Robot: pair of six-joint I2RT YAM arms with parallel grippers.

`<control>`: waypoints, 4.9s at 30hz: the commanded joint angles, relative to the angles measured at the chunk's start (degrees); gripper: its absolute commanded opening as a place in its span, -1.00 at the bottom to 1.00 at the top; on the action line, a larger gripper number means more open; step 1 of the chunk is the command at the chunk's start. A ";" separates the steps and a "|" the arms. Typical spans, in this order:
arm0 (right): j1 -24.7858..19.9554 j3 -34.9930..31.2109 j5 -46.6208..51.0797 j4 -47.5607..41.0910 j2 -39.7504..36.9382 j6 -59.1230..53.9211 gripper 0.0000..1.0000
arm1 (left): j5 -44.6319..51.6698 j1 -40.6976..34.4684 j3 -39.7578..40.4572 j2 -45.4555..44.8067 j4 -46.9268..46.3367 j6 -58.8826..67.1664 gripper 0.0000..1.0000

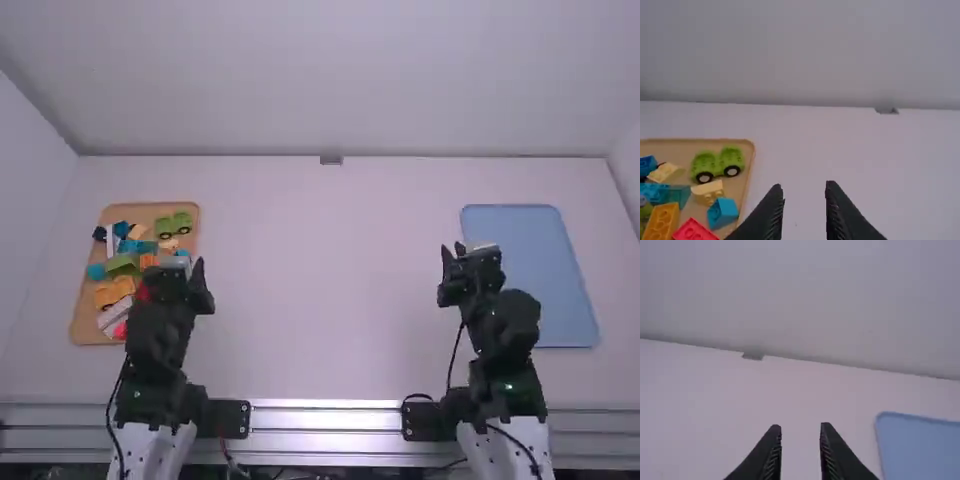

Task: Assemble lego blocks to make yellow taxi

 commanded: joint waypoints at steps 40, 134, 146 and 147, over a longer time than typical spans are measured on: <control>23.31 99.82 -36.27 -56.57 92.63 -54.93 0.88 | -3.77 25.80 51.23 53.67 -35.11 -24.29 0.88; 23.06 92.61 -38.47 -31.61 93.35 -29.35 0.97 | -3.72 40.54 64.37 89.33 -54.45 -34.05 0.98; 23.06 92.39 -35.82 -32.92 93.35 -30.01 0.97 | -2.80 40.52 57.70 89.35 -44.44 -43.89 0.77; 23.06 92.39 -35.82 -32.89 93.35 -30.01 0.97 | -2.80 40.50 57.59 89.35 -44.39 -44.11 0.76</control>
